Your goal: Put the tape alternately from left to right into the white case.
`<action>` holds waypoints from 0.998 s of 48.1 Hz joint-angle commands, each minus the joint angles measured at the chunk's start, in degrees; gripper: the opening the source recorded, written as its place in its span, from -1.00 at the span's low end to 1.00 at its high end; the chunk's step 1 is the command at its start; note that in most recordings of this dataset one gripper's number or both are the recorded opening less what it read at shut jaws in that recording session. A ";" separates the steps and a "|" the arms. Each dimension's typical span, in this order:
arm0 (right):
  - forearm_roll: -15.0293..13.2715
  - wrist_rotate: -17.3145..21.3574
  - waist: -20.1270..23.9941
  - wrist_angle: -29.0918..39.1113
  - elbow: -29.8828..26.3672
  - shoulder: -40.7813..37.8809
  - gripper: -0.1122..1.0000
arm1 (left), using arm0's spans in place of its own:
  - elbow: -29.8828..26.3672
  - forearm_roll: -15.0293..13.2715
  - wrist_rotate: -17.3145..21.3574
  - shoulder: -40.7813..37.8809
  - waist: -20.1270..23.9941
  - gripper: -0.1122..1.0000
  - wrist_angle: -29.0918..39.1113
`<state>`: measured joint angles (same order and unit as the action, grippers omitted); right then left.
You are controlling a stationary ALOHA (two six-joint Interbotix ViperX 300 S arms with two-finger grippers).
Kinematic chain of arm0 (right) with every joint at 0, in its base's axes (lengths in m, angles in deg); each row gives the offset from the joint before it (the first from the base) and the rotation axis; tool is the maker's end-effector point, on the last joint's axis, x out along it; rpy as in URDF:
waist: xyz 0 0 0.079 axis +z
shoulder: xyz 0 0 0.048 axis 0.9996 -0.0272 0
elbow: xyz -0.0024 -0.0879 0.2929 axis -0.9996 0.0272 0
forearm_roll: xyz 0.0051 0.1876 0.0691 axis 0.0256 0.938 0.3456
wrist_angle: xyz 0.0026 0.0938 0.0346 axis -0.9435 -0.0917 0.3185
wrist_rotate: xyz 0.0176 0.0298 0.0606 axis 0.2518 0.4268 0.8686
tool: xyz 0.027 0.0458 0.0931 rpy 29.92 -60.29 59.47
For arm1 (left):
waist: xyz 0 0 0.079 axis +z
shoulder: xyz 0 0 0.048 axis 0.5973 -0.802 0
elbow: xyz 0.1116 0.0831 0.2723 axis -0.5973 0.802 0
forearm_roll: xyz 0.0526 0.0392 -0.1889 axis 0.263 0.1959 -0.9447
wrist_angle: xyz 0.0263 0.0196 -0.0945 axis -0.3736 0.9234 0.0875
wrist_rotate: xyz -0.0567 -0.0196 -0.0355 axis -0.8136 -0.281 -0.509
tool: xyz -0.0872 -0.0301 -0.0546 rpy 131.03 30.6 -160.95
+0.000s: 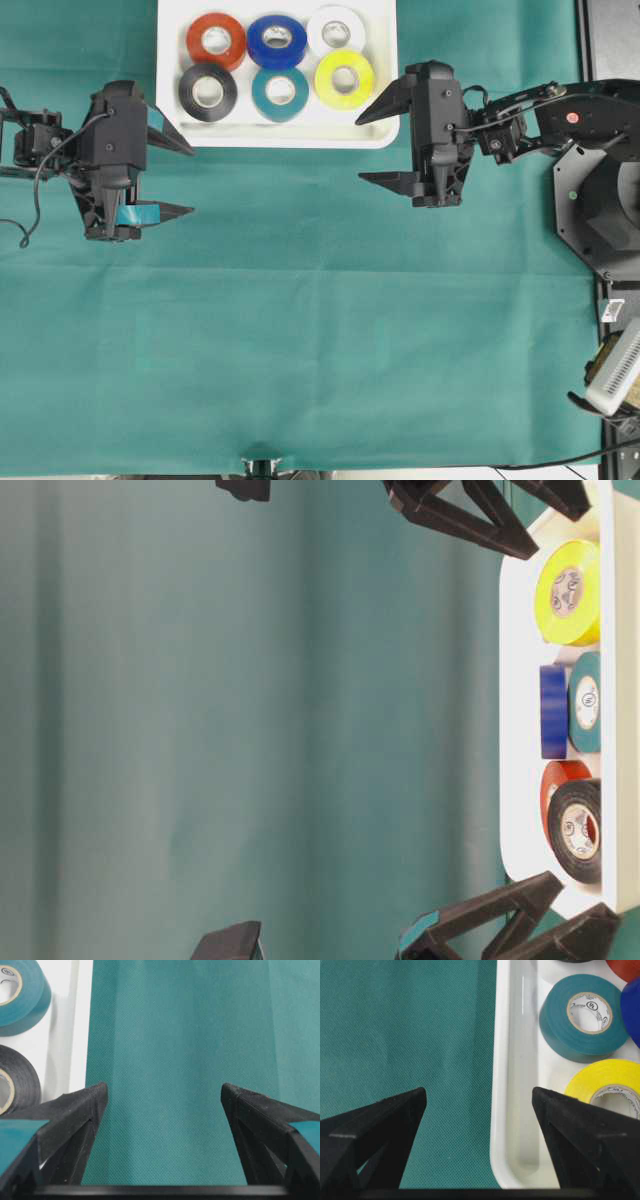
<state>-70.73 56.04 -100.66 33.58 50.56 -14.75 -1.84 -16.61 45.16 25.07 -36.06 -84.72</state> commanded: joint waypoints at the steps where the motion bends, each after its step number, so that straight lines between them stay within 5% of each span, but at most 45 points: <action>1: 0.18 0.00 0.09 -0.44 -1.14 0.35 0.62 | -0.53 -0.09 0.09 1.14 -0.09 0.96 -0.53; 48: 0.26 0.00 0.09 1.76 1.49 6.94 0.62 | 4.57 -0.09 0.26 9.67 -0.18 0.96 -0.26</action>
<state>-70.64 56.04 -100.66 34.81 52.14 -9.65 2.56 -16.61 45.34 32.81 -36.06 -84.72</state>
